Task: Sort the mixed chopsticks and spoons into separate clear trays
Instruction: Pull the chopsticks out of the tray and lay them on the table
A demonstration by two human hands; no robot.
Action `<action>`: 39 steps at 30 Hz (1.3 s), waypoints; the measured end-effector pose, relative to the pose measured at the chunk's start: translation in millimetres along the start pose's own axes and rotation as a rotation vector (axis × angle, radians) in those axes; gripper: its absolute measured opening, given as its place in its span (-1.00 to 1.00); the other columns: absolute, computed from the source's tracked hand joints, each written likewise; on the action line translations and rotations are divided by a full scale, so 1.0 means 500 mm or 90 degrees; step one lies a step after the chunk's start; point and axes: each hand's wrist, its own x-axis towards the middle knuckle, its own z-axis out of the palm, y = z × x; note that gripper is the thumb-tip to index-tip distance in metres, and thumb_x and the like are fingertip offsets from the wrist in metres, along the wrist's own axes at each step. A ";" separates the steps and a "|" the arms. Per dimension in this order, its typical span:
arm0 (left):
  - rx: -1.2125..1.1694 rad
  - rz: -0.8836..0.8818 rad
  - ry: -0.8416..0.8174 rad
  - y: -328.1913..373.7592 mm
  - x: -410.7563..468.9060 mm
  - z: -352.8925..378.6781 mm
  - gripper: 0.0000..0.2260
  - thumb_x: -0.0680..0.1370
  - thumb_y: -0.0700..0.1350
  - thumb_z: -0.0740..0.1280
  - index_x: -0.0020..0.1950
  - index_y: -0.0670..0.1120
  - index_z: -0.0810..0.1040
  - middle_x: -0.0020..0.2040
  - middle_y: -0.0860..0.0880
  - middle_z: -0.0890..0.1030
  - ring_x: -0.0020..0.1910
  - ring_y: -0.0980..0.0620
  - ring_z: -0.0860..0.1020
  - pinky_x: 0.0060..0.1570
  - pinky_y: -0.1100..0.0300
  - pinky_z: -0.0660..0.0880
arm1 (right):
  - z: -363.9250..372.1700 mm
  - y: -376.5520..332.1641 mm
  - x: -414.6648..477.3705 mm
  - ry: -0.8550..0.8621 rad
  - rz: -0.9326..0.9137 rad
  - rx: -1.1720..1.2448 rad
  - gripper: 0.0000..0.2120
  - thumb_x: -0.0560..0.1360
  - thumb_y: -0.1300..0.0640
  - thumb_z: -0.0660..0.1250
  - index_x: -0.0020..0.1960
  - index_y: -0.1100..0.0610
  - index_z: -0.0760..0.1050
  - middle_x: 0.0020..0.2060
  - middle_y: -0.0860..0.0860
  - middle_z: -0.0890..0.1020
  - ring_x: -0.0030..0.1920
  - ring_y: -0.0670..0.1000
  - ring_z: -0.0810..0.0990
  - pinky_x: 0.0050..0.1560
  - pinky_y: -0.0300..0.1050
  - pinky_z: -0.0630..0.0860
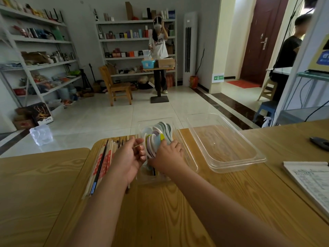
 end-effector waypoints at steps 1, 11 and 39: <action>0.002 0.000 0.002 0.000 0.000 0.000 -0.72 0.70 0.00 0.09 0.04 -0.15 0.48 -0.33 -0.01 0.39 -0.39 0.10 0.35 -0.41 0.26 0.33 | -0.002 -0.003 0.004 -0.001 0.006 0.007 -0.23 0.50 -0.10 0.35 0.52 0.22 0.08 0.47 0.38 0.12 0.49 0.37 0.08 0.50 0.24 0.08; 0.049 -0.004 0.011 0.005 -0.017 0.009 -0.71 0.70 -0.01 0.11 0.01 -0.16 0.52 -0.36 0.01 0.40 -0.39 0.09 0.36 -0.34 0.23 0.35 | -0.096 0.010 0.019 -0.023 -0.039 0.054 -0.74 0.57 0.29 0.17 -0.30 0.17 0.32 -0.35 0.06 0.43 -0.33 0.02 0.45 -0.36 -0.21 0.38; 0.117 0.004 0.017 0.003 -0.011 0.011 -0.70 0.69 -0.02 0.14 0.02 -0.16 0.57 -0.37 0.02 0.45 -0.37 0.10 0.41 -0.31 0.24 0.39 | -0.099 -0.001 0.042 -0.201 0.116 -0.106 -0.80 0.55 0.27 0.22 -0.25 0.25 0.47 -0.41 0.07 0.49 -0.43 -0.02 0.42 -0.22 -0.18 0.44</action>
